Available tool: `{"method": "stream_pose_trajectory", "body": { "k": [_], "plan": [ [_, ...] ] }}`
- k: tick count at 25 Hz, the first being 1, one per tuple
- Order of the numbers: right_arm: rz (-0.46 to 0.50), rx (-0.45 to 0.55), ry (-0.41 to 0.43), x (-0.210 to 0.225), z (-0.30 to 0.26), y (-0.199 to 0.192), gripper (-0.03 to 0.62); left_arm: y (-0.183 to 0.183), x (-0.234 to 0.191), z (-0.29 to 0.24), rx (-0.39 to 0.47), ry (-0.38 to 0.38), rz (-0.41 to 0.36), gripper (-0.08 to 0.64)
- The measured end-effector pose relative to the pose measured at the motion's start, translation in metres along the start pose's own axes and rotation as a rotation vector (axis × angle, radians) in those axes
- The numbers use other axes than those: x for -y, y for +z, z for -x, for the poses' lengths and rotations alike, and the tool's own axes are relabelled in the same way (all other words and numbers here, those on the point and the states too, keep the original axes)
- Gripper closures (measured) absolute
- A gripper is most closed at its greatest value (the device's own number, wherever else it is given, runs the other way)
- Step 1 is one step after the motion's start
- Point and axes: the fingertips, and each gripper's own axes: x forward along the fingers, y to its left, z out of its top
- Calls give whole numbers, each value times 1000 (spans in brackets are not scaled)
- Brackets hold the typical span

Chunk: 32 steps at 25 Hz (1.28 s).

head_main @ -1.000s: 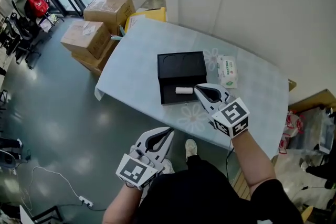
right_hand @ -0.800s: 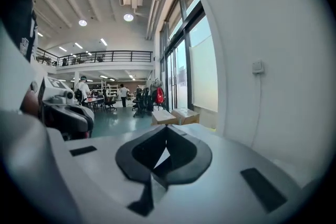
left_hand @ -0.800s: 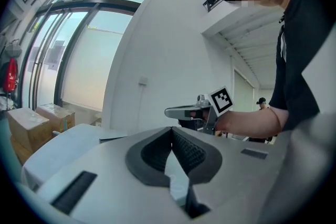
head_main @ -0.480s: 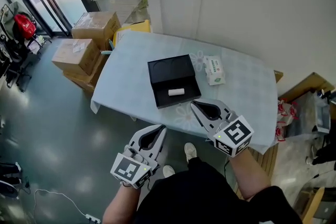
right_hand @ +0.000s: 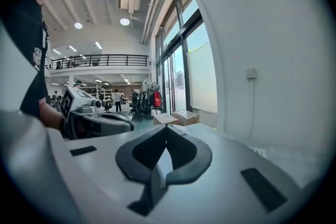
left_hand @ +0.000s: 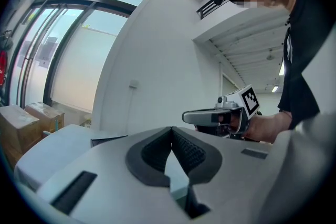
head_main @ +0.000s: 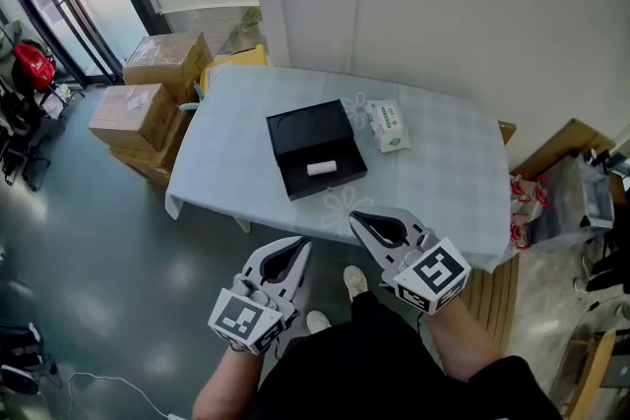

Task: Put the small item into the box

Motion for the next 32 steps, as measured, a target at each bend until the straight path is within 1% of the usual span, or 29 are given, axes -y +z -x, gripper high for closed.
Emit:
{"method": "stream_pose_trajectory", "body": {
  "k": [6, 14, 23, 32],
  "plan": [
    [-18, 1, 2, -24, 10, -7, 583, -8, 11, 11, -15, -23, 5, 552],
    [-44, -13, 1, -50, 14, -24, 583, -19, 18, 23, -34, -49, -9, 552],
    [-54, -31, 15, -58, 11, -30, 583, -18, 15, 27, -34, -52, -8, 552],
    [-56, -34, 36, -56, 4, -31, 583, -22, 11, 24, -40, -40, 5, 552]
  ]
}}
